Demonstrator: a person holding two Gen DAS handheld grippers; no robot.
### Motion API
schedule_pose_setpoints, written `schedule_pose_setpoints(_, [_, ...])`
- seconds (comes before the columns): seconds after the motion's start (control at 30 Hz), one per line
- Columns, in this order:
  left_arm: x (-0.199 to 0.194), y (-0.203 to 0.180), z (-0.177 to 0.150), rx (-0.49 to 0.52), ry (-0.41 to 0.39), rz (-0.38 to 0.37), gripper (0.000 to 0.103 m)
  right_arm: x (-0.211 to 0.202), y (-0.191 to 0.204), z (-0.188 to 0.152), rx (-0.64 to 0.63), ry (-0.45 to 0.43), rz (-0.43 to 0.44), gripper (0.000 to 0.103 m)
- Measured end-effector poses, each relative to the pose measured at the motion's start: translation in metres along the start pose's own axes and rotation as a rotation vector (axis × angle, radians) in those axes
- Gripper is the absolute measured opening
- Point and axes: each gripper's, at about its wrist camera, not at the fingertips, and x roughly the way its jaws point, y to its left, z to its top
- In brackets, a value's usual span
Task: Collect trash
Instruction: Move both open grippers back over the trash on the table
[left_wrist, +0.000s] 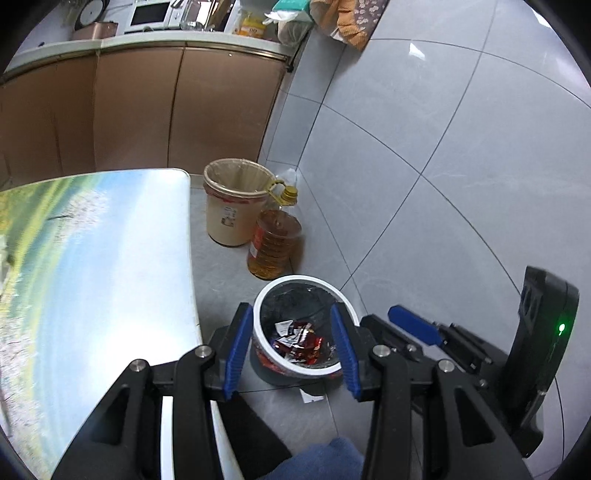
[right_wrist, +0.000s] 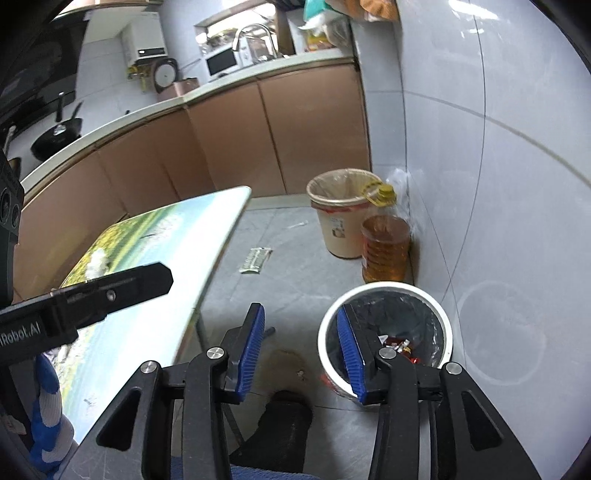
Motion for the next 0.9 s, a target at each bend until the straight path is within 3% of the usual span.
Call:
schedule_pose_setpoints(0.57, [-0.071,0.010,-0.028,0.006,-0.086,0.070,0.047,-0.066,0.048,0.005,-0.086,-0.089,0.052,0.045])
schedule_pose_setpoints(0.9, [-0.119,0.062,-0.055,-0.066,-0.141,0.129,0.047,-0.081,0.090,0.003,-0.148,-0.093,0.098,0.046])
